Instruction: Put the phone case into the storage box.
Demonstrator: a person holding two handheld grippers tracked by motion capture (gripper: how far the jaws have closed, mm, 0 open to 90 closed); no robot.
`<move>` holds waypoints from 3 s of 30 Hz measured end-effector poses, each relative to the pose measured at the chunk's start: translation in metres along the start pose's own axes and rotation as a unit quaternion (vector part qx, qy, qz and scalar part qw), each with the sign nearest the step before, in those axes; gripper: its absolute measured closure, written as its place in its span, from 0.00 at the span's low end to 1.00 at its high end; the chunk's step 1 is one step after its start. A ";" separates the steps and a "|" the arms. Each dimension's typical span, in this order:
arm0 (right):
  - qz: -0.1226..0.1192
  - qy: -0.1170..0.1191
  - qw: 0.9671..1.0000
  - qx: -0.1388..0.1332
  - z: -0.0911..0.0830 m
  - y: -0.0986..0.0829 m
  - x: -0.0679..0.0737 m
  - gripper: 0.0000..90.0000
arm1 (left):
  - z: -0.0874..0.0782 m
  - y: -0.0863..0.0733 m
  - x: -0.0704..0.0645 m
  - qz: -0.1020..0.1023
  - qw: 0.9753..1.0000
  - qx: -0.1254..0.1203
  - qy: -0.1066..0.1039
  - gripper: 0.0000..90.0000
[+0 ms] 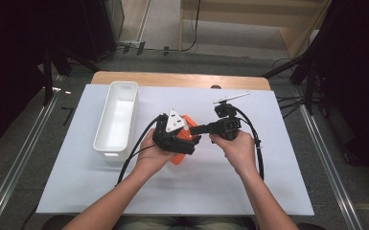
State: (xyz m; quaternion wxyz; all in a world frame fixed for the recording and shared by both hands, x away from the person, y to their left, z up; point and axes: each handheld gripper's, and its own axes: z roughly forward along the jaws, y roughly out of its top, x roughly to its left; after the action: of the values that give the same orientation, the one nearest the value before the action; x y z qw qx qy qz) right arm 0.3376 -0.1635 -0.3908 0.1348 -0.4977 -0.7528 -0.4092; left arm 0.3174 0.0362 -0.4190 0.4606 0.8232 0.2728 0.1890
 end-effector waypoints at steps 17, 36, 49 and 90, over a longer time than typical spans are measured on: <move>0.003 0.001 1.000 -0.004 0.002 0.000 -0.001 0.83 | 0.004 -0.004 -0.001 0.003 1.000 0.018 0.009 0.16; -0.016 -0.003 1.000 -0.017 -0.006 0.000 0.002 0.78 | 0.001 0.001 0.002 -0.006 0.999 0.041 -0.002 0.17; -0.003 -0.008 0.999 -0.043 -0.030 -0.001 -0.006 0.60 | 0.001 0.002 0.010 -0.034 0.998 0.057 -0.022 0.17; -0.085 -0.055 0.993 -0.066 -0.045 -0.041 -0.037 0.31 | -0.020 0.019 0.029 -0.087 0.991 0.060 -0.080 0.17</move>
State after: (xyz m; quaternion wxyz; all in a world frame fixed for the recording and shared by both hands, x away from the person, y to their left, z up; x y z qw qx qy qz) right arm 0.3104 -0.2285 -0.4049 0.0246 -0.4612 -0.7703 -0.4397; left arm 0.3337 0.0590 -0.3911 0.4458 0.8347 0.3167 0.0650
